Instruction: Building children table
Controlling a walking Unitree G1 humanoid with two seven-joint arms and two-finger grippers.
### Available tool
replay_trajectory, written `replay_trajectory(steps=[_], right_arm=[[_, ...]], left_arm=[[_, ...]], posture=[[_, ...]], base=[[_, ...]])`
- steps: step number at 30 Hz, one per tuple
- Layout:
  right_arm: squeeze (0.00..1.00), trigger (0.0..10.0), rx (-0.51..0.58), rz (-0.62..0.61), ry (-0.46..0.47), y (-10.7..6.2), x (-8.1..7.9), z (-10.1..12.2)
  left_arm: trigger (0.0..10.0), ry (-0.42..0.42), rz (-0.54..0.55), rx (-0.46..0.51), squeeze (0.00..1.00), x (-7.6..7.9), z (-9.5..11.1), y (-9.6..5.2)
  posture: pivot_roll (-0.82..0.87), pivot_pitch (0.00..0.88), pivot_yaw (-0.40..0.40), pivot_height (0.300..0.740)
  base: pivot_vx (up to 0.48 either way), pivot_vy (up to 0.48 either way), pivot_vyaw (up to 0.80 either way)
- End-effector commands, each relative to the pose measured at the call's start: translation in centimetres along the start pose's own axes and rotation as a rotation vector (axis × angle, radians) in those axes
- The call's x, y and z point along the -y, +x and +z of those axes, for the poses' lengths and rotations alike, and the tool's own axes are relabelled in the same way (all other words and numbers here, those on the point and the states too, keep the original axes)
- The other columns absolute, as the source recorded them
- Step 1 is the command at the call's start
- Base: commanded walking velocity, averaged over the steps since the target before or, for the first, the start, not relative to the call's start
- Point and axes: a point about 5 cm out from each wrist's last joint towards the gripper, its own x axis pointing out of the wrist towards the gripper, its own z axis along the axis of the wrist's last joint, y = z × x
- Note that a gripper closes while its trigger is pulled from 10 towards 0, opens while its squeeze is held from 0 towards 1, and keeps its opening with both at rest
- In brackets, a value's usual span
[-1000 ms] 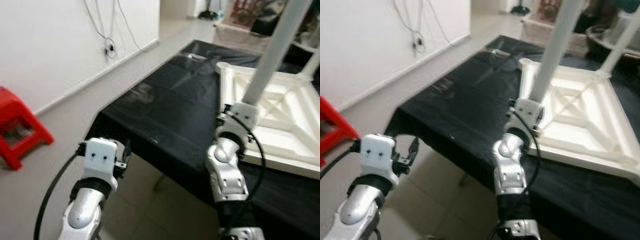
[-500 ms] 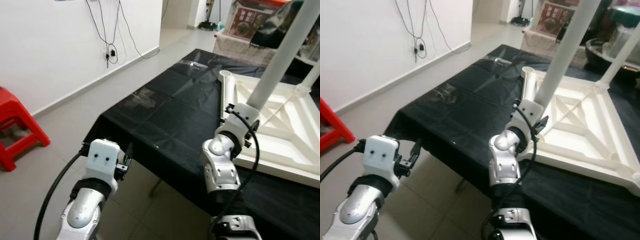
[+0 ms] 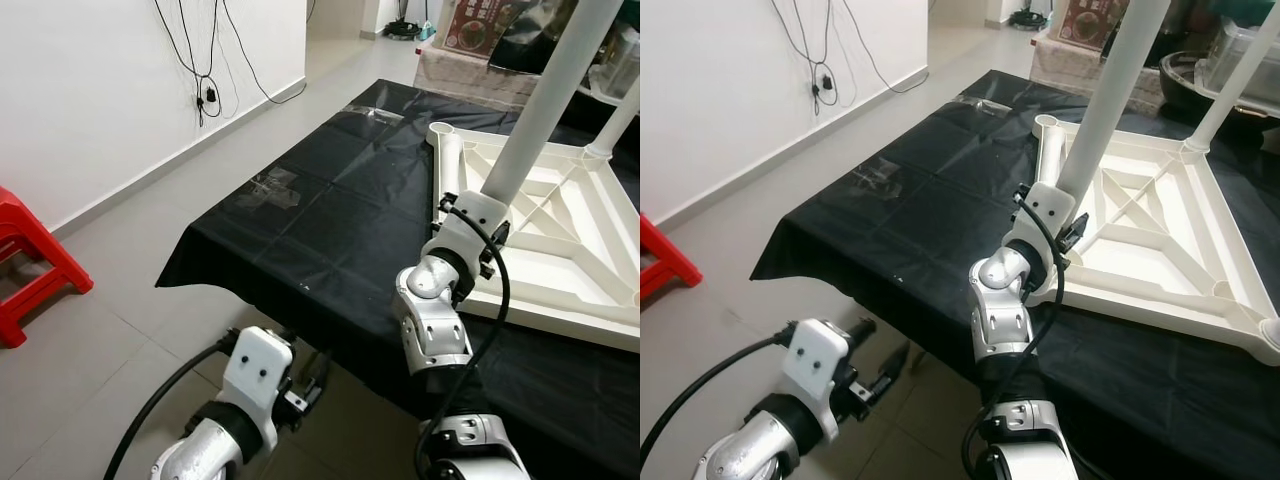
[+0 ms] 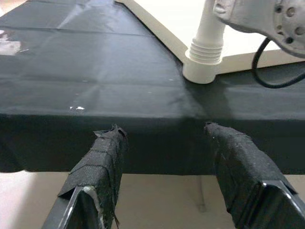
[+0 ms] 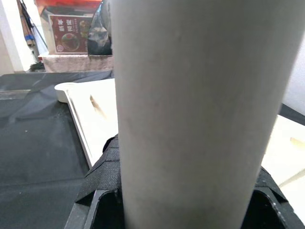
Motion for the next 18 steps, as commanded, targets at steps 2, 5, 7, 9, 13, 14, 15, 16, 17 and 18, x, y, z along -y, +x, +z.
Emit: replay_trajectory(steps=[2, 5, 7, 9, 13, 14, 15, 16, 17, 18], right_arm=[[0.00, 10.0, -0.164, 0.050, -0.020, -1.88, -1.56, -2.50], [1.00, 10.0, -0.166, 0.066, -0.015, -1.88, -1.66, -2.58], [1.00, 10.0, -0.164, 0.071, -0.014, -1.88, -1.68, -2.61], [1.00, 10.0, -0.164, 0.073, -0.013, -1.88, -1.69, -2.64], [0.00, 10.0, -0.152, 0.083, -0.010, -1.99, -1.62, -2.61], [0.00, 10.0, -0.152, 0.083, -0.010, -1.99, -1.62, -2.61], [0.00, 10.0, -0.149, 0.087, -0.010, -2.01, -1.62, -2.59], [0.00, 10.0, -0.149, 0.087, -0.010, -2.01, -1.62, -2.59], [0.00, 10.0, -0.148, 0.089, -0.009, -2.01, -1.62, -2.58], [0.00, 10.0, -0.134, 0.124, -0.012, -2.22, -1.70, -2.42]], left_arm=[[10.0, -0.018, -0.049, 0.008, 0.00, 0.52, -0.04, -0.43], [10.0, -0.014, -0.063, 0.006, 0.00, 0.66, -0.17, -0.58], [10.0, -0.011, -0.066, 0.005, 0.00, 0.68, -0.22, -0.61], [10.0, -0.007, -0.066, 0.004, 0.00, 0.68, -0.28, -0.63], [10.0, 0.009, -0.048, 0.001, 0.00, 0.47, -0.47, -0.68], [10.0, 0.009, -0.048, 0.001, 0.00, 0.47, -0.47, -0.68], [10.0, 0.012, -0.046, 0.001, 0.00, 0.44, -0.48, -0.69], [10.0, 0.012, -0.046, 0.001, 0.00, 0.44, -0.48, -0.69], [10.0, 0.013, -0.046, 0.002, 0.00, 0.43, -0.49, -0.69], [10.0, 0.013, -0.046, 0.002, 0.00, 0.41, -0.54, -0.69]], posture=[[0.15, 0.120, -0.053, 0.740], [0.15, 0.119, -0.054, 0.740], [0.15, 0.115, -0.053, 0.740], [0.15, 0.115, -0.053, 0.740], [0.15, 0.111, -0.053, 0.740], [0.15, 0.111, -0.053, 0.740], [0.15, 0.111, -0.053, 0.740], [0.15, 0.111, -0.053, 0.740], [0.15, 0.111, -0.053, 0.740], [0.15, 0.105, -0.052, 0.740]], base=[[0.000, 0.000, 0.00], [0.000, 0.000, 0.00], [0.000, 0.000, 0.00], [0.000, 0.000, 0.00], [0.000, 0.000, 0.00], [0.000, 0.000, 0.00], [0.000, 0.000, 0.00], [0.000, 0.000, 0.00], [0.000, 0.000, 0.00], [0.000, 0.000, 0.00]])
